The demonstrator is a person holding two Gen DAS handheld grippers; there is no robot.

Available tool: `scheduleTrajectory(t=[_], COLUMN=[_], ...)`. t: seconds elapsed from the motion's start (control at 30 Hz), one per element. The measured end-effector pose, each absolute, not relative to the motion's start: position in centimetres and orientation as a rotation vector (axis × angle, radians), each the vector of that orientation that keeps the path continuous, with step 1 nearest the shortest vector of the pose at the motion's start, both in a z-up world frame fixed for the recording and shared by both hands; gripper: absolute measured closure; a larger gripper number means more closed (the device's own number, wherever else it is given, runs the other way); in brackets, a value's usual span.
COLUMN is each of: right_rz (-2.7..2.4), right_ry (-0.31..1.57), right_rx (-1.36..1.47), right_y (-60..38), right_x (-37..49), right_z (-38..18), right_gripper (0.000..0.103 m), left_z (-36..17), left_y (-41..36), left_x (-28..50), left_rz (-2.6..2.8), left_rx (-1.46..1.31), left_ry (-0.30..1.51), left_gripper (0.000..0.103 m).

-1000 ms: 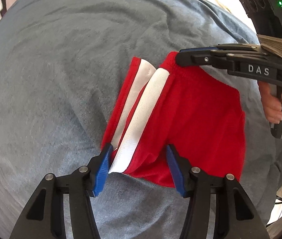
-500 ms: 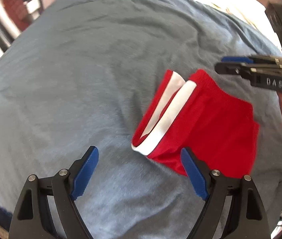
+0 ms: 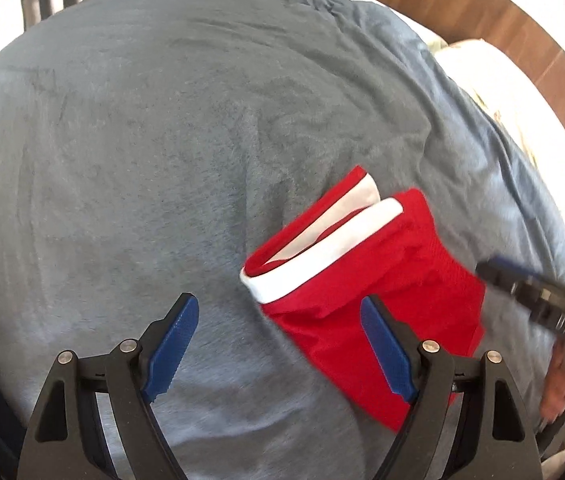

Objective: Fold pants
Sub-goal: 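Open the left tool and lower it to the shorts' striped edge, then close the left tool on the striped edge while the right tool grips the waistband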

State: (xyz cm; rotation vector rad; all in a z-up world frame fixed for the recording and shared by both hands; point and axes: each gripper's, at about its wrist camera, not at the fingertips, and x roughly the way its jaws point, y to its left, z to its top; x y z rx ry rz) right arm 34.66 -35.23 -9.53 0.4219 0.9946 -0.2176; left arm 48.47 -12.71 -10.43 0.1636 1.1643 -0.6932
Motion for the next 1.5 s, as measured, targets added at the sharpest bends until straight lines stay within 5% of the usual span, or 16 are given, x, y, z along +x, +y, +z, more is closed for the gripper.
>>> scheduleTrajectory(t=[0.3, 0.43, 0.57, 0.67, 0.9, 1.3, 1.5], right_rz=[-0.242, -0.239, -0.233, -0.226, -0.199, -0.191, -0.202], right_ry=[1.087, 1.097, 1.113, 1.127, 1.144, 1.142, 1.136], right_rx=[0.525, 0.504, 0.496, 0.497, 0.436, 0.542, 0.493], right_y=[-35.2, -34.9, -34.7, -34.3, -33.1, -34.9, -34.9], right_x=[33.6, 33.7, 33.9, 34.2, 35.1, 33.9, 33.7], right_z=[-12.3, -12.6, -13.0, -13.2, -13.5, -14.7, -15.2], right_gripper=[0.056, 0.056, 0.056, 0.056, 0.056, 0.056, 0.045], left_z=[-13.1, -13.9, -13.8, -13.7, -13.7, -14.5, -14.7], left_y=[-13.4, -13.6, -13.6, -13.0, -13.7, -14.4, -14.7], left_x=[49.9, 50.4, 51.1, 52.0, 52.5, 51.8, 51.6], left_rz=[-0.709, -0.732, -0.722, -0.738, -0.770, -0.739, -0.735], left_rx=[0.056, 0.015, 0.045, 0.004, 0.092, 0.115, 0.146], left_ry=[1.235, 1.252, 1.274, 1.306, 1.308, 1.284, 1.272], left_gripper=[0.027, 0.044, 0.073, 0.078, 0.076, 0.055, 0.054])
